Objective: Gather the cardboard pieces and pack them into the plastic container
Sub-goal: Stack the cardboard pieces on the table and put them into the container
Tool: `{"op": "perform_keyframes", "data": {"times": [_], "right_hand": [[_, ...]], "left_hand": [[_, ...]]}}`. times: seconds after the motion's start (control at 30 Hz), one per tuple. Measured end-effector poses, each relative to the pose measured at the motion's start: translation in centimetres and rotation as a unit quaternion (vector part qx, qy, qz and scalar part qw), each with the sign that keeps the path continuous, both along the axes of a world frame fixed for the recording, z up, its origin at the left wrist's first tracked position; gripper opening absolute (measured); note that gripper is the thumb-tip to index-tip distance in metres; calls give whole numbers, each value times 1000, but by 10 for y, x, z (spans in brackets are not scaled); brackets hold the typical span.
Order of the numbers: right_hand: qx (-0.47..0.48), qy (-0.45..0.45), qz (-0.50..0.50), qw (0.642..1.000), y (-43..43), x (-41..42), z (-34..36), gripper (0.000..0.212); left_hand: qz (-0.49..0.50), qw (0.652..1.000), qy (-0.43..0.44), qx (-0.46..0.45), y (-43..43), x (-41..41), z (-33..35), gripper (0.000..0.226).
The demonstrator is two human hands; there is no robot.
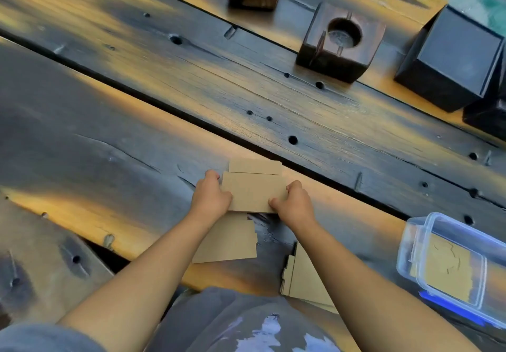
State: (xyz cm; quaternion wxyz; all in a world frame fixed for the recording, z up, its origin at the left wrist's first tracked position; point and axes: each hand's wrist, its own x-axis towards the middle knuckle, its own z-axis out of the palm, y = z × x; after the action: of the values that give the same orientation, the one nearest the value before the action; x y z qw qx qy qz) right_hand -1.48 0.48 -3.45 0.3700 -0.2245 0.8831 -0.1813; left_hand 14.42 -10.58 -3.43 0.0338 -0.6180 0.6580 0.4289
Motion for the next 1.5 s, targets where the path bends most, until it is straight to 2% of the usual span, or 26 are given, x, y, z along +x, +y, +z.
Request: {"op": "perform_keyframes", "data": {"times": [0.23, 0.6, 1.1, 1.27, 1.37, 1.5], "right_hand": [[-4, -22, 45, 999, 19, 43, 9, 34], [19, -4, 107, 994, 34, 84, 2, 39], [45, 8, 155, 987, 43, 84, -9, 41], [31, -9, 126, 991, 46, 84, -9, 47], [36, -45, 82, 995, 44, 87, -9, 53], [56, -69, 72, 993, 41, 82, -8, 51]], "left_hand": [[47, 999, 15, -10, 30, 58, 6, 17], [93, 996, 17, -3, 69, 109, -4, 18], [47, 998, 20, 21, 70, 119, -20, 28], [61, 997, 16, 35, 71, 120, -22, 34], [105, 990, 47, 81, 75, 117, -23, 23], [185, 962, 111, 165, 73, 112, -20, 15]]}}
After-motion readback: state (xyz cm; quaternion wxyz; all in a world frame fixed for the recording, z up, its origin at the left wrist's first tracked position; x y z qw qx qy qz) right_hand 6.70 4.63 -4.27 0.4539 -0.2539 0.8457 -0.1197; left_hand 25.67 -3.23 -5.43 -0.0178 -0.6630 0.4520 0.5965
